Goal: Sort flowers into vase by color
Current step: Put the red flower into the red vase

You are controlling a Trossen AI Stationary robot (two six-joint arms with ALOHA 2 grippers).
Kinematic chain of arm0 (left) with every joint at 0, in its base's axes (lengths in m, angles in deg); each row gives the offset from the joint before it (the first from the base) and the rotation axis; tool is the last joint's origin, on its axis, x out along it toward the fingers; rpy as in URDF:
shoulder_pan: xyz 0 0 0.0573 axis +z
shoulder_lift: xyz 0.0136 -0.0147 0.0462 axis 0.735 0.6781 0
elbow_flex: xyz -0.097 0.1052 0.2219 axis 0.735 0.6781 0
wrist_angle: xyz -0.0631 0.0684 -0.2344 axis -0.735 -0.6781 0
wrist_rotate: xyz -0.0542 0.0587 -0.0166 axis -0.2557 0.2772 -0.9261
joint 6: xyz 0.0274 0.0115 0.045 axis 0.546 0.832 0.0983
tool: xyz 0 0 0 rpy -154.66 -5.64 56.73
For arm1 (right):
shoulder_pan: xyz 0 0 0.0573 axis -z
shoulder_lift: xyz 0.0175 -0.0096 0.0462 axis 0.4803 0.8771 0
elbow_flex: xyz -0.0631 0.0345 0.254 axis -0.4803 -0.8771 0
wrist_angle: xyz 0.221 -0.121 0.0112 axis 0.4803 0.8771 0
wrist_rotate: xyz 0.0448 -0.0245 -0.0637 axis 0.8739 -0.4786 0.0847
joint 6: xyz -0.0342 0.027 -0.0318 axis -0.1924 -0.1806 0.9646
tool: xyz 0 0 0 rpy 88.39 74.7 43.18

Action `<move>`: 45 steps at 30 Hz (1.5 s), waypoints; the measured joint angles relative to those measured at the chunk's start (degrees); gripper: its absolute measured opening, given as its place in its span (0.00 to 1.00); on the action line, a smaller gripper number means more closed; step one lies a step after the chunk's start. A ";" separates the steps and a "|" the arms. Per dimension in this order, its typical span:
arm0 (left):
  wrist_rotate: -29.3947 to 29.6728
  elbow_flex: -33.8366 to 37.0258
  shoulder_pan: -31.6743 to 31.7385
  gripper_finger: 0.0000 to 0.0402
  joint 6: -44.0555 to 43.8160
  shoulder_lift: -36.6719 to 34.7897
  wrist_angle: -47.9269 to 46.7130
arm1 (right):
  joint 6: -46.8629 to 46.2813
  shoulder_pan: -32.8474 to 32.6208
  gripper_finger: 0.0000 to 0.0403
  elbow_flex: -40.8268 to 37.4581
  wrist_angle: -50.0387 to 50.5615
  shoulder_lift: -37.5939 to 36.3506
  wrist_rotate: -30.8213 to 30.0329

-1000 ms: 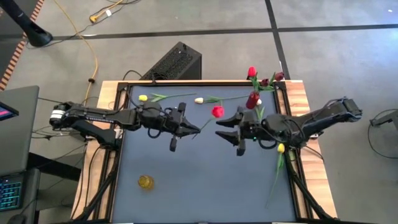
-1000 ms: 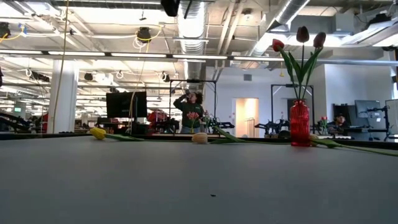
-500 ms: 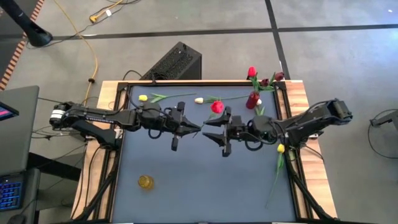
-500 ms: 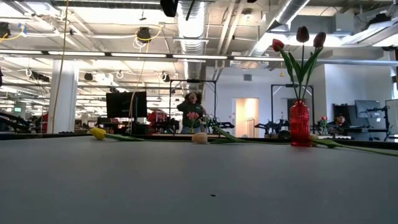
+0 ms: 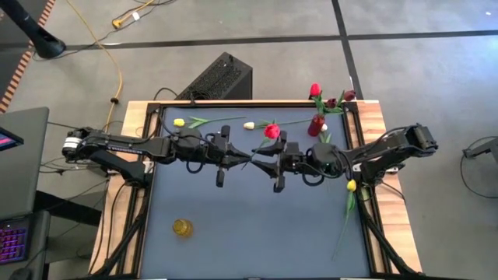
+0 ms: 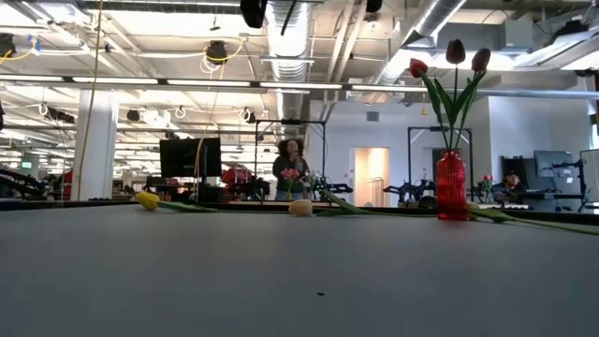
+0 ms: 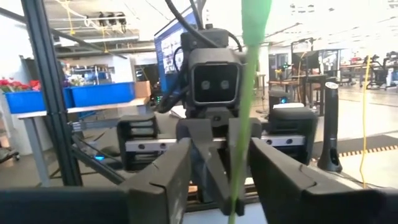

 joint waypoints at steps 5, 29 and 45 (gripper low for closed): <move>0.00 0.00 0.00 0.00 0.15 0.00 -0.02 | -0.07 0.68 0.29 0.00 0.02 0.00 -0.02; 8.05 0.00 -0.20 0.39 -3.85 0.00 -7.51 | 0.47 -3.24 0.05 -0.01 35.24 -18.45 -7.26; 9.23 0.00 0.34 0.40 -5.00 0.00 -7.74 | -5.48 -15.62 0.05 -8.90 56.97 -42.65 -41.01</move>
